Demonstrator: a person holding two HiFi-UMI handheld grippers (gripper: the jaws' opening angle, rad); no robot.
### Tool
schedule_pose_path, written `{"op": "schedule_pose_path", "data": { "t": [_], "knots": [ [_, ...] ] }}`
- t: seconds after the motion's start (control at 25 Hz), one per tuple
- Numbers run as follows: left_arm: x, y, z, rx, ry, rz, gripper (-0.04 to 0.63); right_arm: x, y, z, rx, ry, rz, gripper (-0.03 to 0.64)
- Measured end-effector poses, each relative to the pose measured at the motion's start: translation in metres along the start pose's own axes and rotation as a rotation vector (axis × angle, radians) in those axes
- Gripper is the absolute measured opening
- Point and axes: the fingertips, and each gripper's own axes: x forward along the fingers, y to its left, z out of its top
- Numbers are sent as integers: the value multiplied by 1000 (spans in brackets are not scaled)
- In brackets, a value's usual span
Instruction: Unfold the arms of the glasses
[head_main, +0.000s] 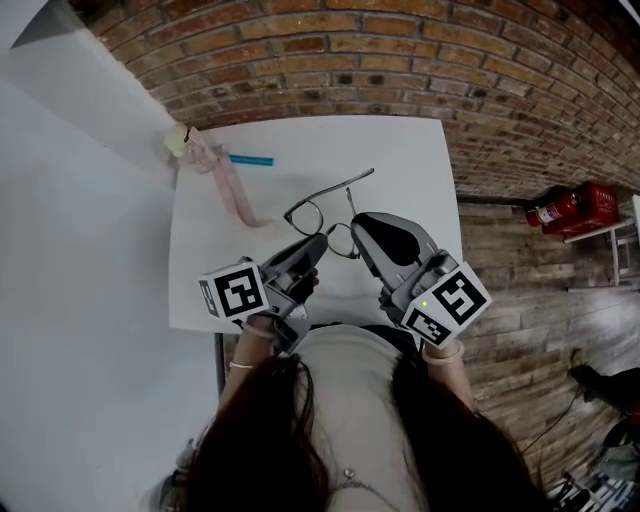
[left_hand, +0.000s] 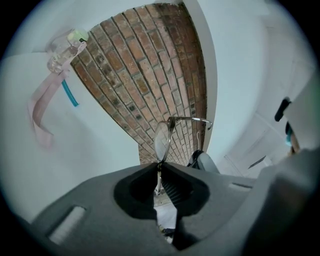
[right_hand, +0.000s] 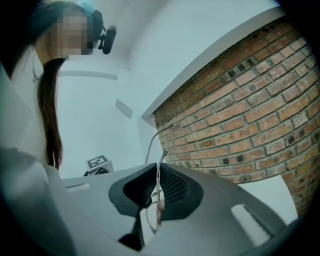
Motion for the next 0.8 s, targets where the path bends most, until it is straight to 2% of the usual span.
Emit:
{"op": "schedule_pose_path", "data": {
  "t": [0.36,0.68,0.8],
  "knots": [
    [-3,4,1,-32,-17,21,23,-4,-8,4,5,-12,-16,26],
    [-2,2,4,-36,-32,-11,23,-7,-12,6,10,-26,-27,26],
    [-3,2,1,-101,-44,-3,23,-8,-12,7,10,-28,-30,26]
  ]
}}
